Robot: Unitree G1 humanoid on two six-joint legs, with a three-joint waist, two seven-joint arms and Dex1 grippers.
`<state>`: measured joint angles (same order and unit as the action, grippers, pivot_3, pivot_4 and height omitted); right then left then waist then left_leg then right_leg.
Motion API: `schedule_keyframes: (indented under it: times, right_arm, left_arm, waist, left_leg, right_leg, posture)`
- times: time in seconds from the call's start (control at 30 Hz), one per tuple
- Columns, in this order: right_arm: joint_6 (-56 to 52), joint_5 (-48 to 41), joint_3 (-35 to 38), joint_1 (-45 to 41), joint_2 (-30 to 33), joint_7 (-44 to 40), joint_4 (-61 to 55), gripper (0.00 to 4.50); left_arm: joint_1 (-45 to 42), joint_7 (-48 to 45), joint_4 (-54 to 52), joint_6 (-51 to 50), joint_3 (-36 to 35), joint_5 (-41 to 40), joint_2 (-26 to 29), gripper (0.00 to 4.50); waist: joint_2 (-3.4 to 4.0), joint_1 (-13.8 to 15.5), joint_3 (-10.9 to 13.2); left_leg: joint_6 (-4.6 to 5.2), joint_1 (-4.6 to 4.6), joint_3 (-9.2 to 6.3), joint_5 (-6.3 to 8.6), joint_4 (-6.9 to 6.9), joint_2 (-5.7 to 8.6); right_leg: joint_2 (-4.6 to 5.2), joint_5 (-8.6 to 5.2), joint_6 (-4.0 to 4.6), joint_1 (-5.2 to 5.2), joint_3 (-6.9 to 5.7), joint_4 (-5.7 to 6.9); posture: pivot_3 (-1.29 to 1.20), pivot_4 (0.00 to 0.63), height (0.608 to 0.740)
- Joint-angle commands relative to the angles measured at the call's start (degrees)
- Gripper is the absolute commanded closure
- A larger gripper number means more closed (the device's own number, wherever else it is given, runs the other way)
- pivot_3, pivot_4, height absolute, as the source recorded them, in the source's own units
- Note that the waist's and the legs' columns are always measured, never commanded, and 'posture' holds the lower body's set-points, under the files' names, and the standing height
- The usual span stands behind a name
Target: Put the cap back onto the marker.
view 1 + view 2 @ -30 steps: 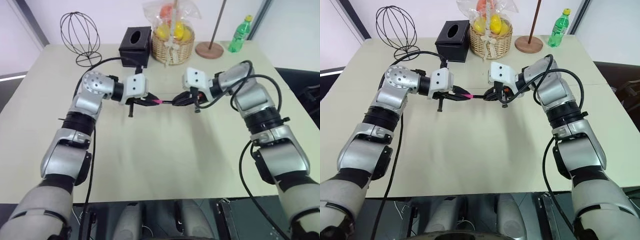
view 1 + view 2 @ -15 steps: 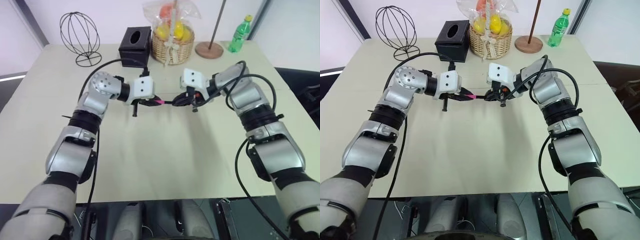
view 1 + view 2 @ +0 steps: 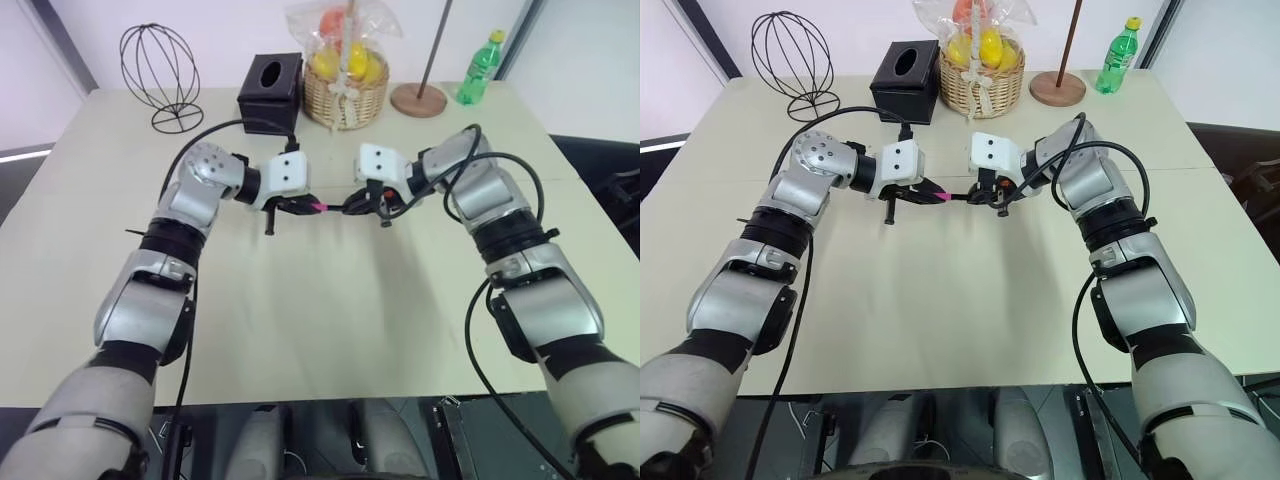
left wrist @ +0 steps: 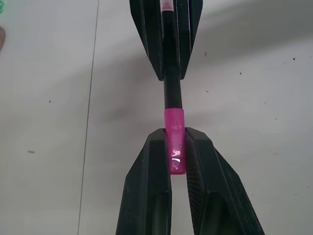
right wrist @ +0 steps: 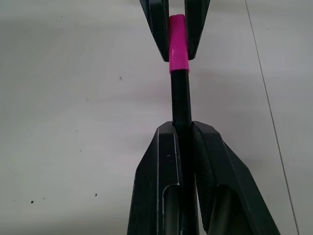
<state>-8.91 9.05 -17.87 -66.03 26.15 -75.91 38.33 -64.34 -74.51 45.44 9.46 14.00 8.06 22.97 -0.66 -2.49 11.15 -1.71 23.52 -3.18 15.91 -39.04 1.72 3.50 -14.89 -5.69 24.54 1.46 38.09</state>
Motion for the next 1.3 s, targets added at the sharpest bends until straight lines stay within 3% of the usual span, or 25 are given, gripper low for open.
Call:
schedule_keyframes:
  times: [0.03,0.1,0.23,0.6,0.73,0.9,1.03,1.13,1.3]
  right_arm:
    - [3.73,0.08,0.47,-4.01,-0.74,2.43,-0.78,4.50]
    - [4.77,0.83,0.33,-3.83,-0.41,2.94,0.92,4.50]
    - [6.56,1.75,0.03,-3.66,0.60,3.29,4.05,4.50]
    - [9.00,2.92,0.04,-3.81,1.99,4.66,8.85,4.50]
    - [6.63,3.07,3.12,-1.44,4.24,12.02,6.91,4.50]
    - [-13.80,-2.13,11.21,8.30,7.34,16.60,-10.36,4.50]
    - [-29.32,-5.72,18.63,21.74,9.97,20.39,-28.60,4.50]
    - [-34.13,-6.61,21.49,28.66,11.40,23.99,-35.16,4.50]
    - [-39.89,-7.15,23.23,33.98,13.01,29.31,-39.01,4.50]
  left_arm:
    - [-1.91,0.61,-0.62,1.06,1.61,0.39,-1.60,4.03]
    - [-2.14,1.57,-0.19,1.34,1.61,0.92,-1.28,3.25]
    - [-2.45,3.00,0.56,2.27,3.05,3.60,1.16,1.22]
    - [-5.15,8.53,4.94,3.73,1.93,4.05,3.63,1.22]
    - [-4.22,11.43,3.56,0.64,-1.75,1.80,7.79,1.22]
    - [7.35,12.74,-13.01,-15.21,-10.78,-7.46,10.99,1.22]
    - [19.77,22.25,-29.44,-28.09,-18.28,-11.59,10.36,1.22]
    - [24.96,30.28,-38.56,-36.63,-23.05,-14.86,7.16,1.22]
    - [30.87,37.71,-48.63,-42.50,-23.44,-15.98,3.73,1.22]
  waist:
    - [0.00,0.00,0.00]
    - [0.00,0.06,0.00]
    - [0.00,0.00,0.00]
    - [0.00,0.05,0.00]
    - [0.00,-0.09,0.00]
    - [0.04,-0.01,-0.02]
    - [0.03,0.28,-0.02]
    - [0.01,1.38,-0.01]
    - [0.02,1.77,-0.04]
  left_leg:
    - [0.00,0.00,0.00,0.00,0.00,0.00]
    - [0.00,0.00,0.00,0.00,0.00,0.00]
    - [0.00,0.00,0.01,0.00,0.00,0.01]
    - [0.00,0.00,0.01,0.00,0.03,0.01]
    - [0.00,0.01,0.01,0.00,0.04,0.02]
    - [0.00,0.02,-0.01,0.00,0.13,-0.18]
    - [0.00,0.08,-0.03,0.00,0.07,-0.18]
    - [0.01,0.14,-0.08,0.00,-0.06,-0.17]
    - [0.00,-0.05,-0.05,0.00,-0.11,-0.13]
  right_leg:
    - [0.00,0.00,0.00,0.00,0.00,0.00]
    - [0.00,0.00,0.00,0.00,0.01,0.00]
    - [0.01,0.00,0.00,0.00,0.01,0.00]
    - [0.02,0.00,0.00,0.03,0.02,0.01]
    - [0.02,0.00,0.00,0.04,0.02,0.01]
    - [0.03,0.00,0.01,0.06,0.05,0.01]
    - [0.06,0.00,0.01,0.06,0.06,0.03]
    - [0.09,0.00,0.00,0.05,0.04,0.00]
    - [0.10,0.05,-0.06,-0.12,0.05,0.04]
  posture:
    - [0.00,0.150,0.740]
    - [0.00,0.150,0.740]
    - [0.00,0.150,0.740]
    - [0.00,0.150,0.740]
    - [0.00,0.150,0.740]
    - [0.00,0.150,0.740]
    - [0.00,0.150,0.740]
    - [0.00,0.150,0.740]
    - [0.00,0.150,0.740]
